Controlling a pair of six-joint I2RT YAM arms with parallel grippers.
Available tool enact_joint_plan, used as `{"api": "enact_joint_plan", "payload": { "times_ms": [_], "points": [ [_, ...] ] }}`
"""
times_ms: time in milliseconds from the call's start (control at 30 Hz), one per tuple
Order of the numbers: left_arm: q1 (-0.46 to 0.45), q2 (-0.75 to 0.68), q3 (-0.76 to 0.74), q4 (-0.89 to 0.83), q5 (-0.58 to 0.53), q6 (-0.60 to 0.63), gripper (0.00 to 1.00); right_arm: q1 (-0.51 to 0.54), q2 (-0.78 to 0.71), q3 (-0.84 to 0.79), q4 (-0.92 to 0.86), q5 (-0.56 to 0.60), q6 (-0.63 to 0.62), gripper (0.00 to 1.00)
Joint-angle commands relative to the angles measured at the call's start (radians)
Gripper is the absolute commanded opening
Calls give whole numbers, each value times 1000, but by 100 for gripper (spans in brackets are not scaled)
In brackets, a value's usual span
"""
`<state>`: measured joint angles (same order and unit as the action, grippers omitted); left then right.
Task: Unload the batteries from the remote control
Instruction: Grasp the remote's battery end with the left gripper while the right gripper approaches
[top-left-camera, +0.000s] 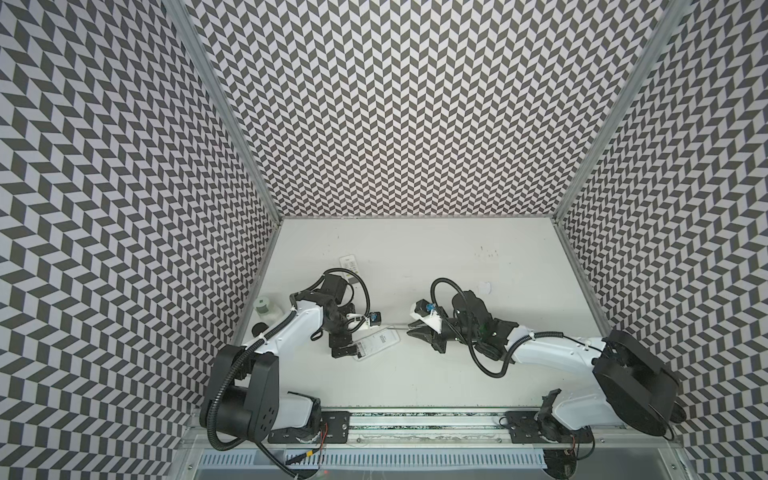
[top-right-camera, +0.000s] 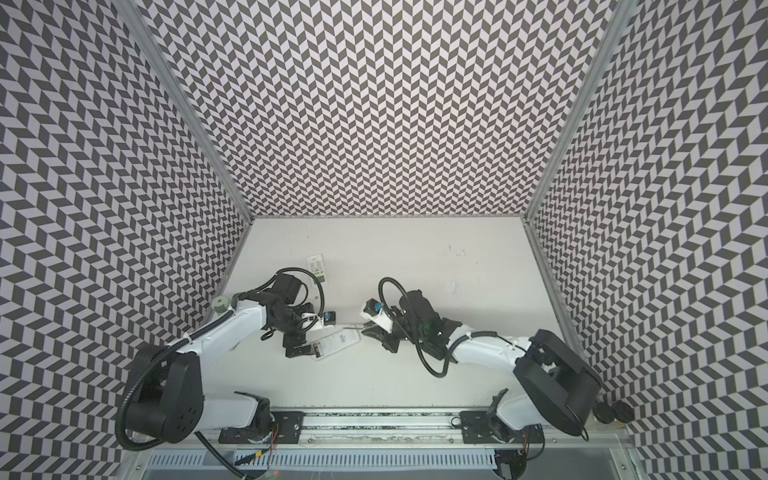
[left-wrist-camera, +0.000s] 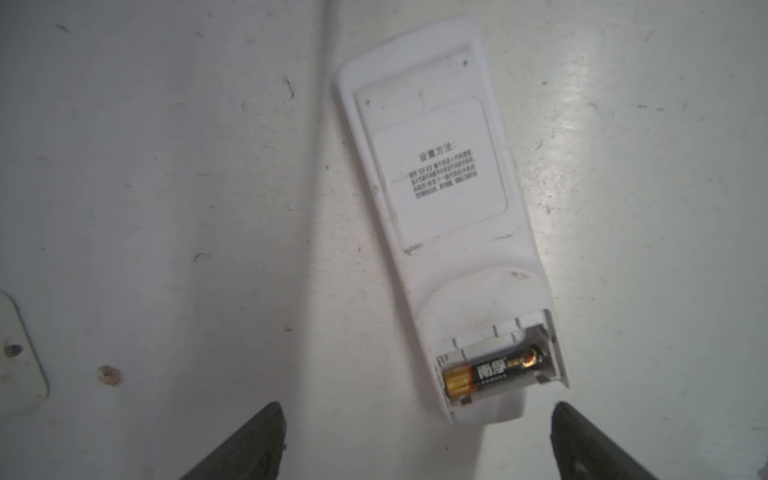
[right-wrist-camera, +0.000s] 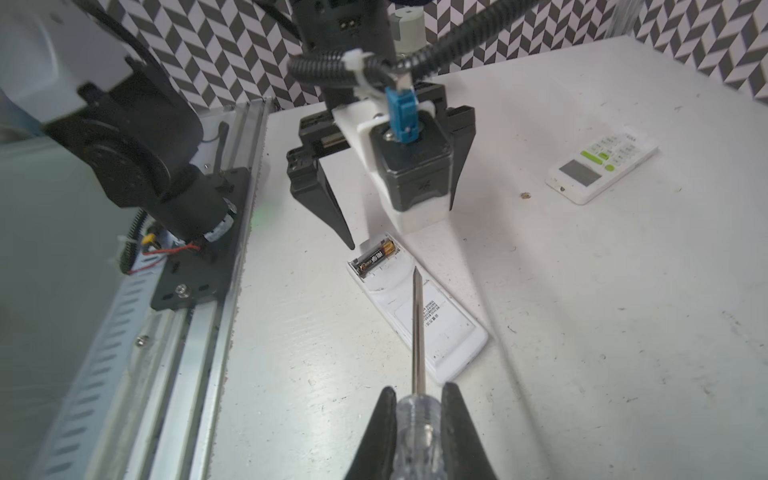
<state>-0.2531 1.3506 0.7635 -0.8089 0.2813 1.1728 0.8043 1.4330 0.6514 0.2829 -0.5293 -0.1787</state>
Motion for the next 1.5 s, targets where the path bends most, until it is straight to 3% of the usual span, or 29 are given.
{"api": "enact_joint_plan", "payload": {
  "times_ms": [0,133,500,600,733,933,1033,1133,1467],
  "points": [
    [-12,-48,-53,15,73,-30,100,-47,17,22,-12,-153,154,0],
    [-33,-44,-100,106,51,-60,100,-62,47,65,-94,-139,152,0],
    [-38,-49,-182,262,-32,-38,96,-63,48,33,-12,-135,162,0],
    [-40,-31,-195,292,-29,-21,90,-63,71,72,-86,-121,136,0],
    [-40,-22,-178,290,7,-6,77,-75,50,36,-42,-134,164,0],
    [-57,36,-115,283,25,41,69,-77,14,3,-45,-115,140,0],
    [-65,65,-89,282,71,74,65,-72,-16,-52,26,-103,98,0],
    [-110,106,-57,258,62,67,61,-24,-54,-65,1,-6,-1,0],
    [-122,118,-33,230,155,108,64,110,-125,-198,193,208,-262,0]
  ]
}}
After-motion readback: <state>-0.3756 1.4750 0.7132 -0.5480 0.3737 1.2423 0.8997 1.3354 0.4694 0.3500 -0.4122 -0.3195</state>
